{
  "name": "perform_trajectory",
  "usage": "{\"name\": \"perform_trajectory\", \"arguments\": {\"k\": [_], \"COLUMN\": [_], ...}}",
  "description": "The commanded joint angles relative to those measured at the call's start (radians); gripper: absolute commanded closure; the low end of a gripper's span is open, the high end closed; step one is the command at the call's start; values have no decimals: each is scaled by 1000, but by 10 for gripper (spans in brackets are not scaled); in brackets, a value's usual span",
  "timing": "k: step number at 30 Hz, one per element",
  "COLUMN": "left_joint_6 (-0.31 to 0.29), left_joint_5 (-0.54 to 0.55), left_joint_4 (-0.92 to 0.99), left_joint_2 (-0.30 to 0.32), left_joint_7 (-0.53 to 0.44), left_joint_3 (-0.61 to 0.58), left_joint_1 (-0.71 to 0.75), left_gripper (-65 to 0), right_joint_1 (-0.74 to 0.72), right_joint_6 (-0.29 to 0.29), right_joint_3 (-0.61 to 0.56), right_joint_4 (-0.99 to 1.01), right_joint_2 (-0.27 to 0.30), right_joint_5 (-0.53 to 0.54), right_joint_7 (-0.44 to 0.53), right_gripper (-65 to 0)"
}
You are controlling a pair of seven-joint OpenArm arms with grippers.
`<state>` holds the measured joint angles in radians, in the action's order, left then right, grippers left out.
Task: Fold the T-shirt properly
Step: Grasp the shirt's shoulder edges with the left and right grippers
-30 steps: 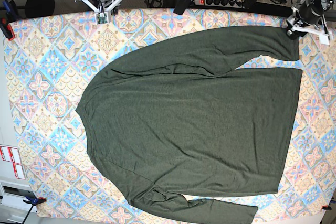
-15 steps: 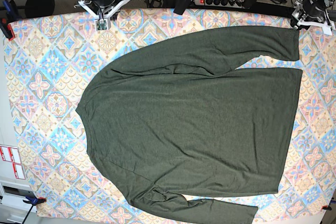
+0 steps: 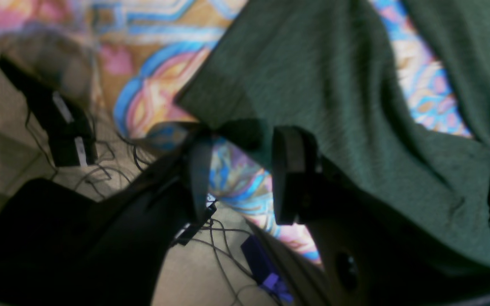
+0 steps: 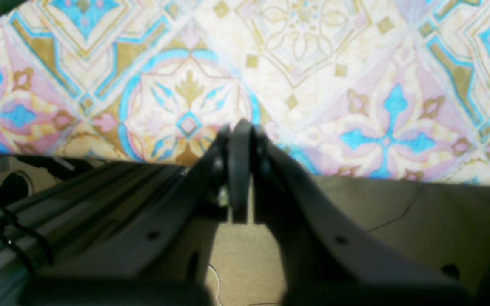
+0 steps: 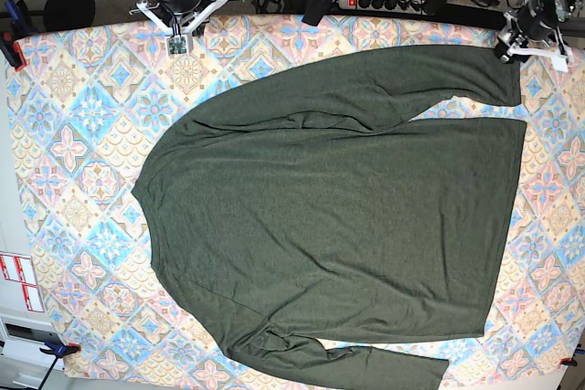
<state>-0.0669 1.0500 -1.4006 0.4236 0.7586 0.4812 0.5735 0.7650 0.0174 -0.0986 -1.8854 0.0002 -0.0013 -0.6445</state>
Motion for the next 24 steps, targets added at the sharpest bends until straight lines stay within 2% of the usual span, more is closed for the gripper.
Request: {"name": "perform_trajectory", "arguments": {"k": [1, 5, 10, 13, 17, 20, 21, 24], "left_joint_6": [-9, -9, -9, -17, -116, -182, -192, -195], "left_joint_5": [2, -67, -86, -81, -80, -80, -80, -80], "left_joint_4": [-12, -12, -12, -15, -15, -15, -15, -15], "left_joint_2": [10, -29, -50, -50, -50, -48, -48, -47], "left_joint_7": [9, 9, 9, 9, 9, 9, 9, 9], "left_joint_3": [0, 1, 0, 0, 6, 7, 9, 9], "left_joint_1": [-5, -13, -28, -30, -30, -28, -27, -27], "left_gripper": [-240, -238, -235, -189, -125, -36, 0, 0], "right_joint_1": [7, 7, 7, 6, 6, 6, 6, -2], "right_joint_6": [-1, -1, -1, -1, -1, -1, -1, -1], "right_joint_3": [-2, -2, -2, -2, -2, -2, -2, -2], "right_joint_4": [-18, -18, -18, -18, -18, -18, -18, -18], "right_joint_2": [1, 1, 1, 1, 1, 1, 1, 1], "right_joint_5": [-3, -3, -3, -3, -3, -3, -3, -3], "right_joint_7": [15, 15, 15, 15, 15, 15, 15, 15], "right_gripper": [0, 0, 0, 0, 0, 0, 0, 0]}}
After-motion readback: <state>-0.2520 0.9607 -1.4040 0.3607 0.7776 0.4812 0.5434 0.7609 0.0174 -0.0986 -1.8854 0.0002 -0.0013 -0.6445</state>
